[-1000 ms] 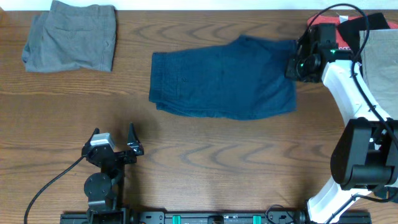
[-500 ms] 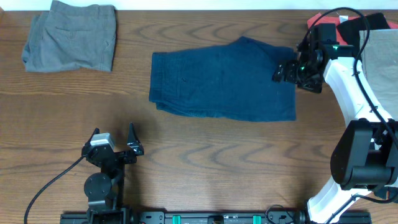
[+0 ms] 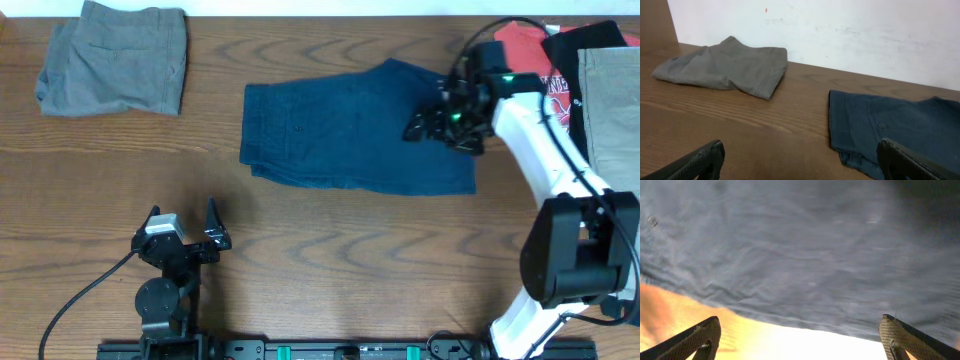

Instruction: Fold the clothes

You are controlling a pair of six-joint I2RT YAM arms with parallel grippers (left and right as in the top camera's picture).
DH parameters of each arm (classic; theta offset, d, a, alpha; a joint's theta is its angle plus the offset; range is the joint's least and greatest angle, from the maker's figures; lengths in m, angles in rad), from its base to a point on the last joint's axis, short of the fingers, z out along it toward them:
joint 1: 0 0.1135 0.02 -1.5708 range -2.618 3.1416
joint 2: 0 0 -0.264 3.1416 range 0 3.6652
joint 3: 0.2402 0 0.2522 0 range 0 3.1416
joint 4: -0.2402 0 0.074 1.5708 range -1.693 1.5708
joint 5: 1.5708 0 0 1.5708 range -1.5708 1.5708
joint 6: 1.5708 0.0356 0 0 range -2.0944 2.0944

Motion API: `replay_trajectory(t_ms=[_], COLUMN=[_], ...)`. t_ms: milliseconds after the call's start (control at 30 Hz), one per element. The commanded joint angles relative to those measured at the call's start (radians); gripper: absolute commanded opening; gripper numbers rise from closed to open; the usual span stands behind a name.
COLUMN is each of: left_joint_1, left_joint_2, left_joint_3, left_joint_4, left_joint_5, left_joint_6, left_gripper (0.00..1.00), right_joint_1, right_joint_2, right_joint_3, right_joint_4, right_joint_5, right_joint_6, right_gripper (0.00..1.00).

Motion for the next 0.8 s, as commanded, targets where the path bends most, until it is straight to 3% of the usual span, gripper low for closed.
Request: replay_trajectory(t_ms=[0, 433, 667, 733, 767], left_joint_1=[-0.003, -0.003, -0.003, -0.003, -0.003], left_joint_2=[-0.006, -0.006, -0.007, -0.007, -0.007], left_joint_3=[-0.020, -0.020, -0.020, -0.020, -0.020], left_joint_4=[-0.028, -0.028, -0.028, -0.028, -0.028], left_joint_5=[0.006, 0.006, 0.006, 0.006, 0.006], left_joint_6=[0.016, 0.016, 0.016, 0.016, 0.016], left_gripper=[0.98, 0.98, 0.98, 0.98, 0.98], right_joint_1=[0.074, 0.311, 0.404, 0.414, 0.414], right_joint_2=[0.011, 0.024, 0.083, 0.110, 0.122], right_joint_3=[-0.008, -0.016, -0.016, -0.016, -0.016], right_joint_4=[0.008, 0.159, 0.217, 0.242, 0.252], right_joint_5=[0.050, 0.092, 0.248, 0.263, 0.275], right_joint_6=[0.026, 0.047, 0.122, 0.133, 0.146], right_gripper=[0.99, 0.99, 0.99, 0.92, 0.81])
